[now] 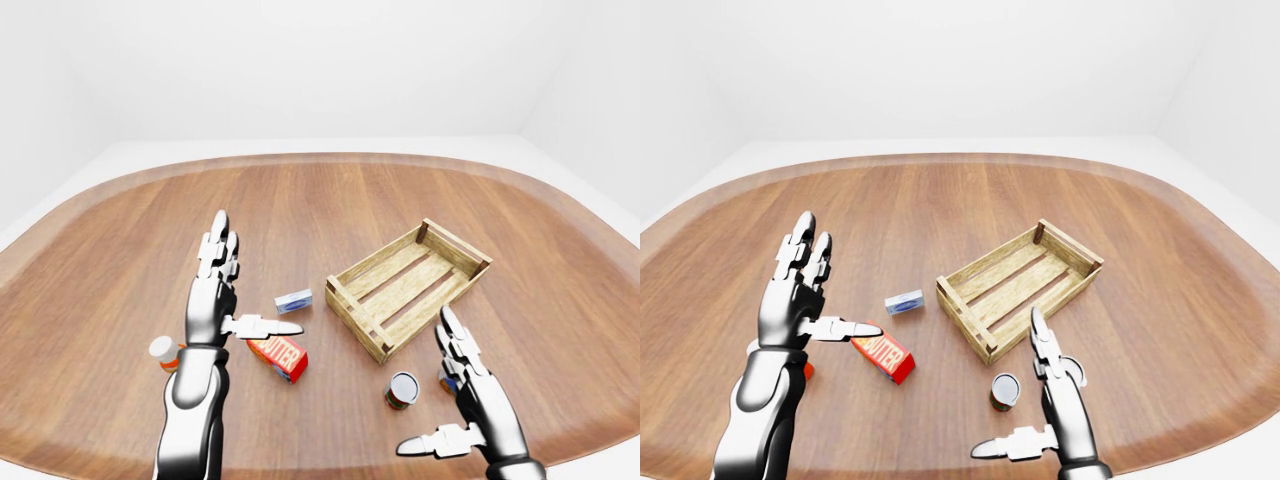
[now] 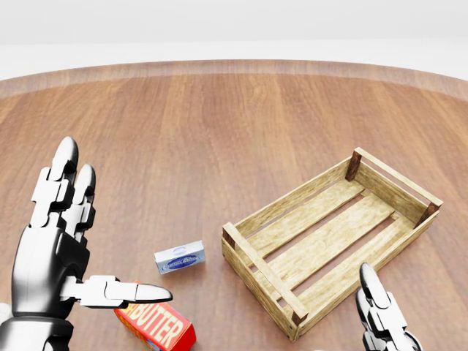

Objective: Pick up the tomato sauce, and put it in the wooden tray.

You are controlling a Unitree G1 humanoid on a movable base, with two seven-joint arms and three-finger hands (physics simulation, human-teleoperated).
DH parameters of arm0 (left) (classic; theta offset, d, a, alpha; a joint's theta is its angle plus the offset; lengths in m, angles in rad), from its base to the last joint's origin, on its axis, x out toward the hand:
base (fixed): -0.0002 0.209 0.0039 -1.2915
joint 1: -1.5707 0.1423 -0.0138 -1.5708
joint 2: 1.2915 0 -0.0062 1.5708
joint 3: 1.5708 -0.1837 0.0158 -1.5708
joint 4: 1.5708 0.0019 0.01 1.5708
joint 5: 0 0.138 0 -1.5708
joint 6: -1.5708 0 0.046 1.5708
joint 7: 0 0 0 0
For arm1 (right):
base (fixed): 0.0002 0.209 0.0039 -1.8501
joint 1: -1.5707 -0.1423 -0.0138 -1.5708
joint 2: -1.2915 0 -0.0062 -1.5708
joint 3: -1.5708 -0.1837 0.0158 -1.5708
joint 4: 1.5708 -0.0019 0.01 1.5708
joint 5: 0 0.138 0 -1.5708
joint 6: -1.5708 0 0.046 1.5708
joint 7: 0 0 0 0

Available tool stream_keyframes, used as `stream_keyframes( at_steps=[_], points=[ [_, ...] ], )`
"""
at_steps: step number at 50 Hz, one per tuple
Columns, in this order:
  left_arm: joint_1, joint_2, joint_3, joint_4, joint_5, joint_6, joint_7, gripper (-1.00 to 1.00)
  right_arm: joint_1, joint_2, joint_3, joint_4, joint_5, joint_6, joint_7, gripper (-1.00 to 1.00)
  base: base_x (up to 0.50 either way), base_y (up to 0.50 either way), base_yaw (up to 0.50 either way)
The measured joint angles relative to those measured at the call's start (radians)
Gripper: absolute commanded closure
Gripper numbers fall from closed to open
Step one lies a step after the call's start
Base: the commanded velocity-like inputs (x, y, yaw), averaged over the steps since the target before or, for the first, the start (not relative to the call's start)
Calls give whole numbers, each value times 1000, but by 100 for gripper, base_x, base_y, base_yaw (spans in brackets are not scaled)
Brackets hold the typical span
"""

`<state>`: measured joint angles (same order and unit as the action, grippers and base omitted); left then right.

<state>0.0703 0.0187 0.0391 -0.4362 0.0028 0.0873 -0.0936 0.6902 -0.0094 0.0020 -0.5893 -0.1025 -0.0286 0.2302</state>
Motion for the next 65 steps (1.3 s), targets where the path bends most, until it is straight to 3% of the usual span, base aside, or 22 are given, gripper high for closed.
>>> stream_keyframes(
  at_steps=[6, 32, 65],
  points=[
    [-2, 0, 0, 6, 1, 0, 1, -100, 38, 19, -31, 43, 7, -59, 33, -100, 0, 0, 0],
    [5, -1, -9, 21, 9, 0, 2, -100, 43, 112, -136, 243, -19, -59, 133, -100, 0, 0, 0],
    [10, -3, -16, 34, 16, 0, 0, -100, -123, 54, -120, 458, -52, -59, 23, -100, 0, 0, 0]
  ],
)
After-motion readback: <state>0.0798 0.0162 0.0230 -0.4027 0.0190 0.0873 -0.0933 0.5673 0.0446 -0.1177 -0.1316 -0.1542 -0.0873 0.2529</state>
